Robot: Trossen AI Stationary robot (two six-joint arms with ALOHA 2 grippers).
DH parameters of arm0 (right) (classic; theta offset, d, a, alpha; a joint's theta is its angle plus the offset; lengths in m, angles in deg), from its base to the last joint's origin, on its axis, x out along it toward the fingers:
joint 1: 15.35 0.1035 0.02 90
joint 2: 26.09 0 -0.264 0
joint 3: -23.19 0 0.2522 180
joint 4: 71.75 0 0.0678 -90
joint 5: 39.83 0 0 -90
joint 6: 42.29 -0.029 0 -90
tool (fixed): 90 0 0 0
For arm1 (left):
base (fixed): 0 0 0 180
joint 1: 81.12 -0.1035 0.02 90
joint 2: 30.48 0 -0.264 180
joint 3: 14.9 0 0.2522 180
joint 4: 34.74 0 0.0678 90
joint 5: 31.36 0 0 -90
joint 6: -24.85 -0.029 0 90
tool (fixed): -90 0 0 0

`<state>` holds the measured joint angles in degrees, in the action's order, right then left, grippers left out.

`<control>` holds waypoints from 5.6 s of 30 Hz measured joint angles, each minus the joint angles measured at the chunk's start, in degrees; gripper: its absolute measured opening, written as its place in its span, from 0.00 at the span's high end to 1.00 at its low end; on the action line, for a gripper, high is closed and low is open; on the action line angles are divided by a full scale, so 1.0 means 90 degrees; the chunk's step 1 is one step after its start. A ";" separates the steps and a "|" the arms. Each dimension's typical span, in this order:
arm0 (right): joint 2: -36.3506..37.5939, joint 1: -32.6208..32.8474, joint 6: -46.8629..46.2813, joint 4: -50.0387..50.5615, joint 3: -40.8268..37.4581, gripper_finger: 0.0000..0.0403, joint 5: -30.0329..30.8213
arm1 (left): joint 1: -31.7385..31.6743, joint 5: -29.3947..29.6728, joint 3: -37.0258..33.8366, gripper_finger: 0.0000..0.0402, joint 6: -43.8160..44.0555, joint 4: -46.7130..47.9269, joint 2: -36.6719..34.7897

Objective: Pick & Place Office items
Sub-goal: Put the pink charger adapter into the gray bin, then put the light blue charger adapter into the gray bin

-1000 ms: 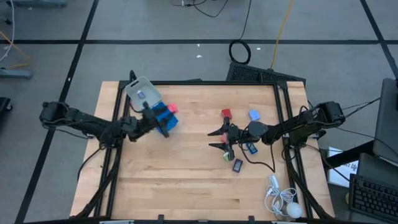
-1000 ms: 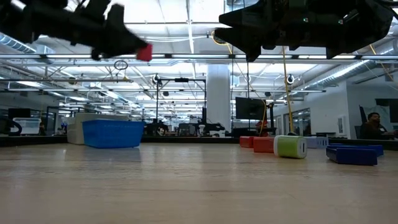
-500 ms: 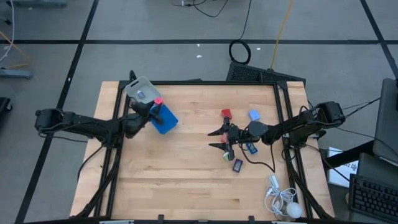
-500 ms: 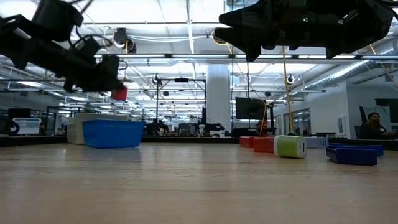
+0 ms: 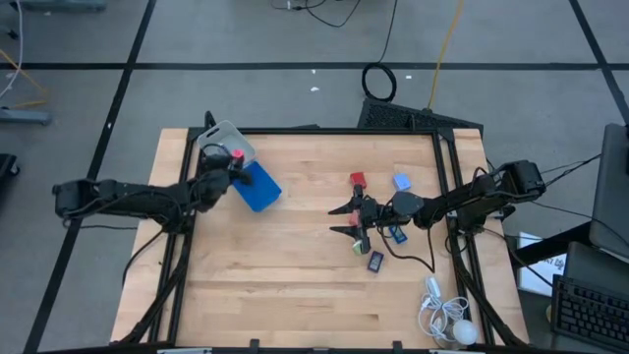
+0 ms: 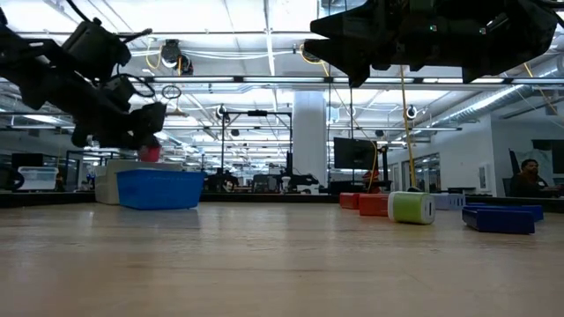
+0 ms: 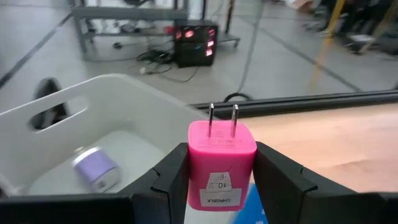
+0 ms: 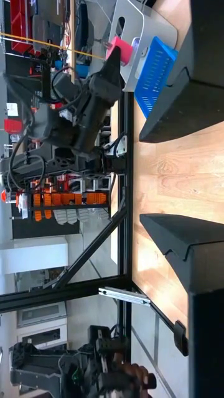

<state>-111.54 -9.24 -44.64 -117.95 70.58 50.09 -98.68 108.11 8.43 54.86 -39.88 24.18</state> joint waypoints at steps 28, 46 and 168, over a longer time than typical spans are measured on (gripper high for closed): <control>0.0000 0.0000 0.0000 0.0000 0.0000 0.54 0.0002 | -0.0459 -0.0391 0.0002 0.62 0.0537 0.0991 0.0002; 0.0000 0.0000 -0.0002 0.0001 0.0000 0.54 0.0002 | -0.0459 -0.0391 0.0002 0.55 0.0531 0.0988 0.0002; 0.2153 -0.2207 -0.2764 0.4688 -0.1525 0.47 0.1120 | 0.0097 -0.6496 0.0002 0.60 -0.1312 -0.2683 0.0003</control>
<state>-92.16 -29.11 -69.52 -75.77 56.85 60.17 -97.80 49.65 8.45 43.05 -64.03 24.21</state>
